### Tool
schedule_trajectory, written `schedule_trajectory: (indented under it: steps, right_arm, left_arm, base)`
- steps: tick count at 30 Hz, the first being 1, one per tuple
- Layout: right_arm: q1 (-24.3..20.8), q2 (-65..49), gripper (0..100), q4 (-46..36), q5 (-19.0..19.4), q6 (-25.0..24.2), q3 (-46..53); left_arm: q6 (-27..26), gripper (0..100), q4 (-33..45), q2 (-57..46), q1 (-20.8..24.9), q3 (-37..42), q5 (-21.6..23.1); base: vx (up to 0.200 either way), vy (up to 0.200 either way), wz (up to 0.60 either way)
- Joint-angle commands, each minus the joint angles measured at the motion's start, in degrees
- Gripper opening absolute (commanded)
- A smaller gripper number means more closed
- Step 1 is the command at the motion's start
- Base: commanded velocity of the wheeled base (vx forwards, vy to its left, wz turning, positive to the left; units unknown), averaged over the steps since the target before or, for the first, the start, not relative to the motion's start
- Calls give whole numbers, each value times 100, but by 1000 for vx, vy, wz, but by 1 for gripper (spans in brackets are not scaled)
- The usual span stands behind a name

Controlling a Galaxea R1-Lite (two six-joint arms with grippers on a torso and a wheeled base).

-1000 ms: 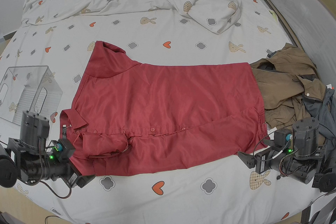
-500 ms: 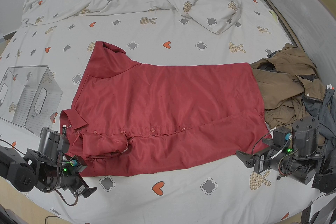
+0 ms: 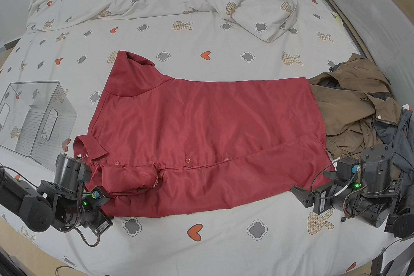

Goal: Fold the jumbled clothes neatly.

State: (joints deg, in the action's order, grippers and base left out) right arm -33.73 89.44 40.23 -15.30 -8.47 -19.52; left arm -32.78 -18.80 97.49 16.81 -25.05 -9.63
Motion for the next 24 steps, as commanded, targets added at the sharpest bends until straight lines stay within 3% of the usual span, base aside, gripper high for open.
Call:
schedule_trajectory:
  steps: [1,10,17,24]
  right_arm:
    - [7,12,100,2,1,3,9]
    - [33,38,100,-6,1,83,211]
    - [218,891,100,64,-17,461,299]
    - [490,1576,100,1040,-26,1041,317]
  left_arm:
    - [-9,0,-1,77,-11,35,-48]
    - [-9,0,-1,-292,-11,158,-56]
    - [0,0,-1,-380,-11,238,-74]
    - [-9,0,-1,-573,-169,246,-259]
  base:
    - [0,0,0]
    - [0,0,0]
    - [0,0,0]
    - [0,0,0]
